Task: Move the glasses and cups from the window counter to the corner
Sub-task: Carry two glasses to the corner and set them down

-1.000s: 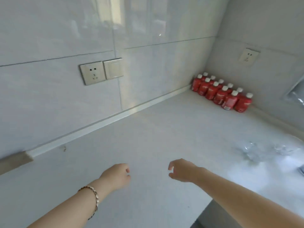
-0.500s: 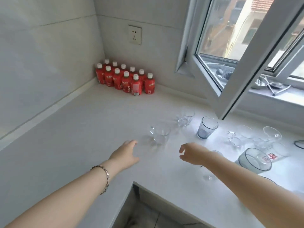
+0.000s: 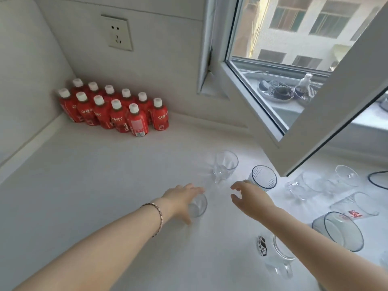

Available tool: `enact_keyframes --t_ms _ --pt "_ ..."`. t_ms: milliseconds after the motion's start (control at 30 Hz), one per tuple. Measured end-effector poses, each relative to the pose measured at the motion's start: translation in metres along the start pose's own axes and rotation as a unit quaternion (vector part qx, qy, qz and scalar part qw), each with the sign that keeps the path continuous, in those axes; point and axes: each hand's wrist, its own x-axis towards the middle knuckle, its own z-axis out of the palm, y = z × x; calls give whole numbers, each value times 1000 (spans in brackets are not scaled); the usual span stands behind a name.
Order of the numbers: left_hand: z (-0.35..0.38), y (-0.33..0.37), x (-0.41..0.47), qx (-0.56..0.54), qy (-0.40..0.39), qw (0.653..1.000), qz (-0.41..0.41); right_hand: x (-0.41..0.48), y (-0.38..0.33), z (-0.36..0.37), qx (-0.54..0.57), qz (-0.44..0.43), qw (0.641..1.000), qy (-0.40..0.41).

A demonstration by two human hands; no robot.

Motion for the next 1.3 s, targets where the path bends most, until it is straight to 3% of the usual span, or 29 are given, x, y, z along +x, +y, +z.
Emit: enact_keyframes --t_ms 167,400,533,700,867,1033,1133,1300 --pt "13 -4 -2 -20 82 996 -9 46 -10 -6 40 -1 996 81" --pt "21 -1 -33 -177 187 952 -167 111 -8 -6 -5 9 1000 -13" --pt "28 5 -66 -216 237 908 -269 117 -9 -3 11 -14 1000 -4" --pt "53 16 -121 -269 308 821 -398 88 -31 -1 -67 -181 981 -34" --pt "95 30 -198 -309 365 723 -499 16 -90 28 -110 -338 928 -109" --pt "158 51 -294 -319 389 626 -595 -90 -158 72 -150 -490 844 -159" --pt "205 67 -358 -336 398 561 -643 -162 -190 104 -171 -553 793 -189" --pt "294 96 -471 -347 399 484 -698 -282 -233 165 -203 -621 723 -222"
